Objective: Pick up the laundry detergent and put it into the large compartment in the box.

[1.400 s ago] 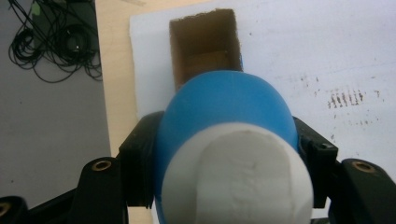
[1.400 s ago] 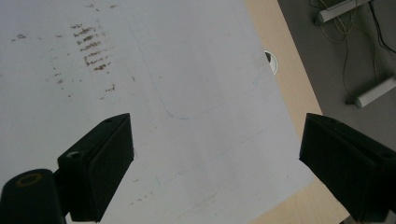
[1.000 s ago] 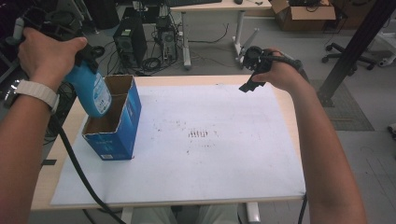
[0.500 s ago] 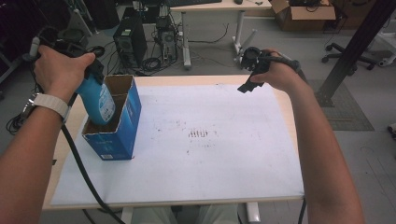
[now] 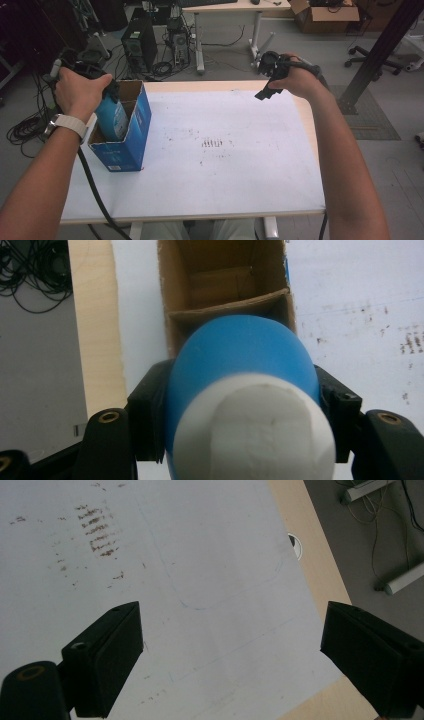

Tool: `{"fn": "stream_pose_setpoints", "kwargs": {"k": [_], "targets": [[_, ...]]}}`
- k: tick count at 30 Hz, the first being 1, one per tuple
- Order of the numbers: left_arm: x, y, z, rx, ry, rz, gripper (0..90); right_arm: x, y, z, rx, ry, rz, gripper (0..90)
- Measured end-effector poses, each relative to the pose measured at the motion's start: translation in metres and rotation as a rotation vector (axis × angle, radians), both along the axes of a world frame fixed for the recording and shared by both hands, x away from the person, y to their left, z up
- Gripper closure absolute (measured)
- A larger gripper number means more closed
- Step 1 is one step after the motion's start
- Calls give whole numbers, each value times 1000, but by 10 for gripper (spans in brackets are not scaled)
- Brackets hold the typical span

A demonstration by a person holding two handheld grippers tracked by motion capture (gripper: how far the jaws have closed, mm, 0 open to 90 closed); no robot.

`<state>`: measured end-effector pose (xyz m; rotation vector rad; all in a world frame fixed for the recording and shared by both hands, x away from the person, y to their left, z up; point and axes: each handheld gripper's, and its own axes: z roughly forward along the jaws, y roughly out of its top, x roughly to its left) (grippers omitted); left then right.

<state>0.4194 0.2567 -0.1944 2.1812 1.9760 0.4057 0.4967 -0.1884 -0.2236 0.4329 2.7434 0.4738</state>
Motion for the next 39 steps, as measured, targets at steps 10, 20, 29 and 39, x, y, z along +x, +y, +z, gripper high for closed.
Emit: {"fn": "stream_pose_setpoints", "kwargs": {"k": [10, 20, 29, 39], "targets": [[2, 3, -32, -1, 6, -11, 376, 1, 0, -1, -2, -1, -3, 98], [3, 4, -51, 1, 18, -9, 376, 2, 2, -3, -4, 1, -1, 98], [3, 6, -65, -11, 27, -2, 376, 2, 2, -3, -4, 5, -5, 98], [4, 7, -80, -15, 44, 0, 376, 2, 0, -4, -5, 6, -5, 98]]}}
